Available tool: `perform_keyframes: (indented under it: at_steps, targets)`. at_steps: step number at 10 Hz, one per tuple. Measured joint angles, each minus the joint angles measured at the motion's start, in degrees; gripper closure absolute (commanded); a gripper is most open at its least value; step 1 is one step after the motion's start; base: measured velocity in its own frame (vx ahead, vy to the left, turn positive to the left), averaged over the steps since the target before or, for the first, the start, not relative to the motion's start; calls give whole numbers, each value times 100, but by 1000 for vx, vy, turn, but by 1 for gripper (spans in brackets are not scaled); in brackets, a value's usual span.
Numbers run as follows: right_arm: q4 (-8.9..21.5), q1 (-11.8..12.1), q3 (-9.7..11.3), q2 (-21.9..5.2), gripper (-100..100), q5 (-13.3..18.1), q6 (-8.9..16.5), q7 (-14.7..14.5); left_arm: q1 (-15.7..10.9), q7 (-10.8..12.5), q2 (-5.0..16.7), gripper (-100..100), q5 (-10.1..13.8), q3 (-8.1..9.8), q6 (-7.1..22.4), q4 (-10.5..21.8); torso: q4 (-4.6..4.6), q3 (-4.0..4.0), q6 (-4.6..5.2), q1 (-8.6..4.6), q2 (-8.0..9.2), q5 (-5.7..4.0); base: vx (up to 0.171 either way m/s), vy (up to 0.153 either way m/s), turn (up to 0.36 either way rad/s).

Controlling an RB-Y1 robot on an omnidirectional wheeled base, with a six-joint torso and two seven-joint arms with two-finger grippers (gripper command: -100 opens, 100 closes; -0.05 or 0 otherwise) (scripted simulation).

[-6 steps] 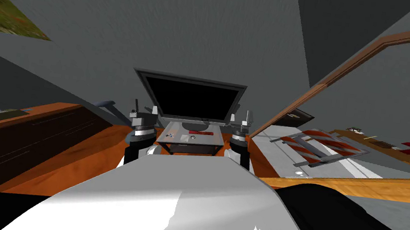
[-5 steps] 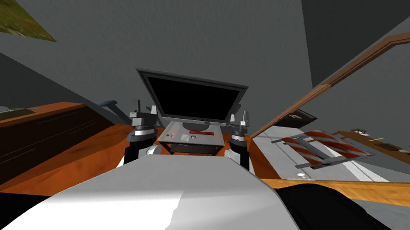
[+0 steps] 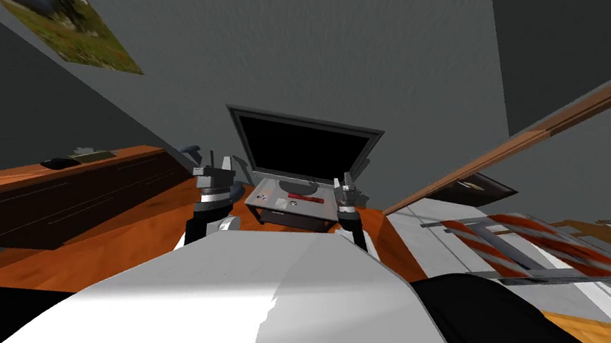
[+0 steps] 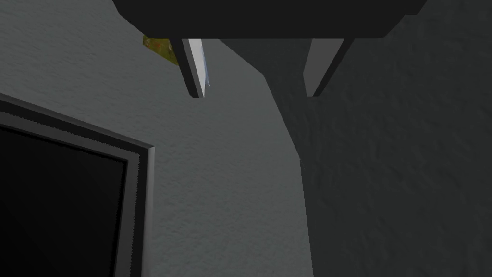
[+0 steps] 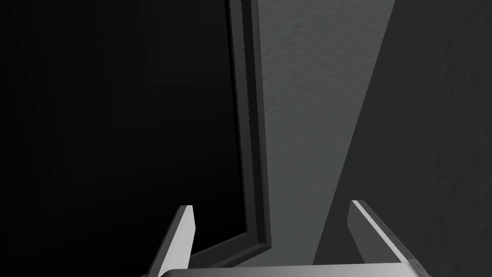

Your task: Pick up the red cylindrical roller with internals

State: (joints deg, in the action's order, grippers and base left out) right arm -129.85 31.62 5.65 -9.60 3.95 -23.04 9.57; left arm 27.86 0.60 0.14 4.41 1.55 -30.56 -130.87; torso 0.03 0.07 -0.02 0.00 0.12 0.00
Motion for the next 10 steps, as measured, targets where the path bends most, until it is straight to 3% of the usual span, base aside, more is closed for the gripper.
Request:
perform_keyframes:
  at_steps: [4, 6, 7, 10]
  targets:
    - [545, -8, 138, -498, -100, 373, 89, -8, 1, 0, 0, 0, 0, 1, 0, 0, -1, -3, 5, 0, -6, 0, -17, 12, 206]
    - [735, 175, 263, -826, -100, 657, 139, -10, 0, 0, 0, 0, 0, 0, 0, 0, -1, -1, 0, 5, -2, 1, -23, 17, 247]
    - [903, 86, 289, -936, -100, 734, 185, -4, 1, 0, 0, 0, 0, 1, 0, 0, -1, -3, 4, 1, -5, 0, -14, 19, 265]
    - [1311, 118, 405, -1354, -100, 1056, 304, 8, 0, 0, 0, 0, 0, 0, 0, 0, -1, -4, 1, 2, -8, 1, -10, 13, 165]
